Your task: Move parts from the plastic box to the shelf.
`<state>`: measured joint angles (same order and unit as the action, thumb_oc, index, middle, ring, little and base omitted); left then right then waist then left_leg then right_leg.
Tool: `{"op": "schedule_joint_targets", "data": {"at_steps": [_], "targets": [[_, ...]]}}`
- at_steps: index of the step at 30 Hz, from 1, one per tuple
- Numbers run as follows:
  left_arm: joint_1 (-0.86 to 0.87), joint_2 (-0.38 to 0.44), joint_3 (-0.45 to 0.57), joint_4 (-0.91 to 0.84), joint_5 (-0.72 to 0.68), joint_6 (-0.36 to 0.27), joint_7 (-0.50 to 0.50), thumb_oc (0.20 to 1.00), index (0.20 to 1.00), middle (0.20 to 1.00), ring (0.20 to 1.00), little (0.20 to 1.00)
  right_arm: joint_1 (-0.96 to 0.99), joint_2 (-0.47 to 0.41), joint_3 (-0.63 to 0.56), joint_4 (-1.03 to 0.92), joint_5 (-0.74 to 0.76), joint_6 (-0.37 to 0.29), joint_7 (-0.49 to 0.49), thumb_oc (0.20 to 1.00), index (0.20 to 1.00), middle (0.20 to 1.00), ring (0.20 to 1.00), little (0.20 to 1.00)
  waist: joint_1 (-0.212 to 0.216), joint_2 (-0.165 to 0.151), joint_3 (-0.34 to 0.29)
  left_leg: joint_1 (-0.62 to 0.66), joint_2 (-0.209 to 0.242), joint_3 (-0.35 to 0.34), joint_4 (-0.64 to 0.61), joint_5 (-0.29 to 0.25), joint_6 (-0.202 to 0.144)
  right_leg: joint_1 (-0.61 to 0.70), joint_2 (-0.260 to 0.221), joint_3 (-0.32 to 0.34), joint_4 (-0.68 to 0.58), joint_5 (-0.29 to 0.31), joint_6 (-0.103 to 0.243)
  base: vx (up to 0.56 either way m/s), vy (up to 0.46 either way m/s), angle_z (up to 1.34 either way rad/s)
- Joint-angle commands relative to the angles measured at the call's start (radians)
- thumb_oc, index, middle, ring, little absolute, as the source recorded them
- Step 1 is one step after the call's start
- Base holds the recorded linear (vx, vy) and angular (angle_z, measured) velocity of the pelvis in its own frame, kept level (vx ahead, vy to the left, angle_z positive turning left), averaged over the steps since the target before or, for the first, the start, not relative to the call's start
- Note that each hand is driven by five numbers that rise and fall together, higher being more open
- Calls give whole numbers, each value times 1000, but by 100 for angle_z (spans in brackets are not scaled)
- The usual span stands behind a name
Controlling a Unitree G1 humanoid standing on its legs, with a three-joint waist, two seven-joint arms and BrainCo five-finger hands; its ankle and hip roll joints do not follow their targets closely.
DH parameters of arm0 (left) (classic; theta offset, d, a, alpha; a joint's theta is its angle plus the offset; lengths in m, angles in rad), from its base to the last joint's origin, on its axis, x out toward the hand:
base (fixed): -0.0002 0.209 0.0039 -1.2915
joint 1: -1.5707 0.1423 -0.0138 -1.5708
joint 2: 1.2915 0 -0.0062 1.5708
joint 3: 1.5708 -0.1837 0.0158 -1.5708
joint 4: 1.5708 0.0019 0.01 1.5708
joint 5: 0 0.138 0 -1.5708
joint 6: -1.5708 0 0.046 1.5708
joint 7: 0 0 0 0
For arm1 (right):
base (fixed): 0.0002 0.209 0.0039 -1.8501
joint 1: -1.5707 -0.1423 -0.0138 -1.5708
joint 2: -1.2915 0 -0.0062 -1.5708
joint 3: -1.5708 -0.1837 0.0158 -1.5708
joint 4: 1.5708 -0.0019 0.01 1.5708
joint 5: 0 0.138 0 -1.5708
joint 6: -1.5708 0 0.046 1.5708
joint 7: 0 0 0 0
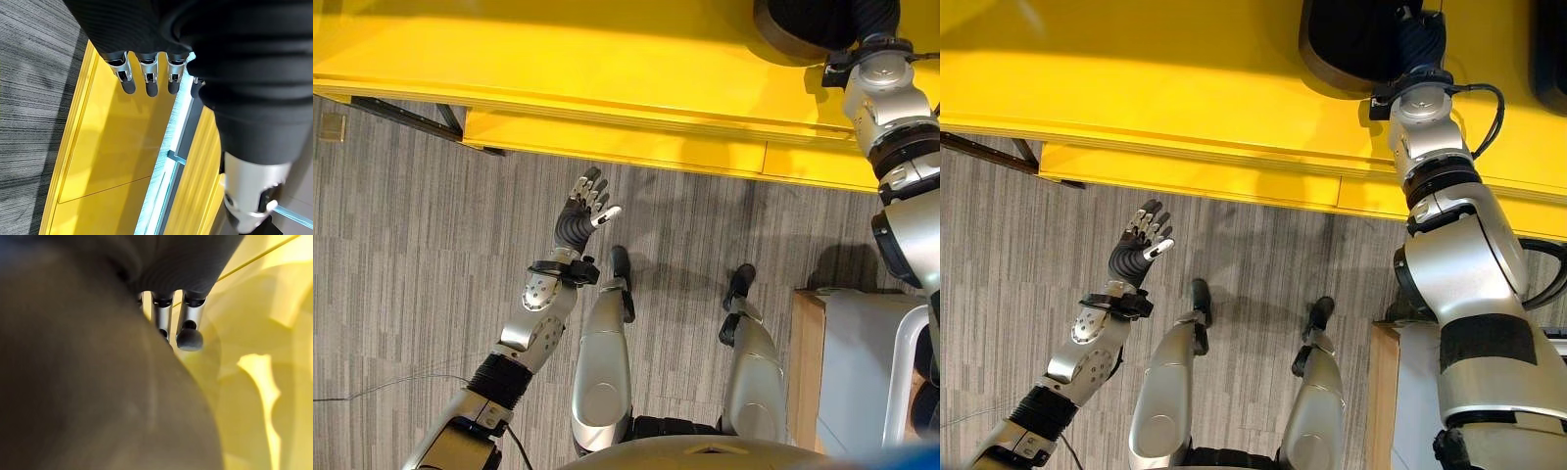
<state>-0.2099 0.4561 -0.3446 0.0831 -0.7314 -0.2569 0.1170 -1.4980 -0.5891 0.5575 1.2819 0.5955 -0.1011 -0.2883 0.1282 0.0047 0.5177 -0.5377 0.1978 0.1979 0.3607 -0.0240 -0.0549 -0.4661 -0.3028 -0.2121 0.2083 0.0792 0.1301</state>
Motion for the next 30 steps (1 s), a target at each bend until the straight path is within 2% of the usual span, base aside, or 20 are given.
{"op": "schedule_joint_targets", "data": {"at_steps": [1,9,10,11,19,27,30], "targets": [[12,32,-24,-78,-3,-66,5,1000,1000,1000,1000,1000,-83,13,34,-6,18,-34,-2,200,200,200,200,200,32,9,-47,-35,48,-102,33,-20,-75,74,-44,-11,101,-84,31,4,1,8],[7,33,-29,-82,-9,-71,12,1000,1000,1000,1000,1000,-106,0,51,40,-22,-23,-21,200,200,200,200,200,39,10,-48,-46,42,-108,34,-18,-76,75,-45,-19,96,-82,32,3,-2,6],[7,32,-30,-82,-8,-70,15,1000,1000,1000,1000,1000,-108,-2,44,48,-18,-22,-25,539,539,539,539,539,40,11,-47,-47,41,-109,34,-18,-76,74,-44,-18,96,-82,32,0,0,0],[3,31,-33,-81,-6,-69,20,1000,1000,1000,1000,1000,-112,-4,37,59,-17,-22,-36,1000,1000,1000,1000,1000,42,13,-47,-46,39,-109,28,-18,-76,76,-44,-21,93,-83,33,0,0,0],[4,36,-25,-83,1,-76,22,1000,1000,1000,1000,1000,-115,-28,90,3,-109,-35,-55,1000,1000,1000,1000,1000,37,12,-48,-48,37,-108,27,-17,-75,72,-44,-19,92,-81,33,1,0,0],[-3,40,-22,-83,-5,-81,26,1000,1000,1000,1000,1000,-146,-36,103,-8,-111,-45,-80,1000,1000,1000,1000,1000,22,6,-49,-41,42,-103,26,-19,-77,65,-38,-9,96,-83,32,0,1,0],[2,39,-10,-76,-6,-82,28,1000,1000,1000,1000,1000,-151,-38,113,-71,-128,-54,-96,1000,1000,1000,1000,1000,7,-5,-55,-30,47,-101,22,-20,-79,66,-32,-3,99,-84,30,0,0,0]]}}
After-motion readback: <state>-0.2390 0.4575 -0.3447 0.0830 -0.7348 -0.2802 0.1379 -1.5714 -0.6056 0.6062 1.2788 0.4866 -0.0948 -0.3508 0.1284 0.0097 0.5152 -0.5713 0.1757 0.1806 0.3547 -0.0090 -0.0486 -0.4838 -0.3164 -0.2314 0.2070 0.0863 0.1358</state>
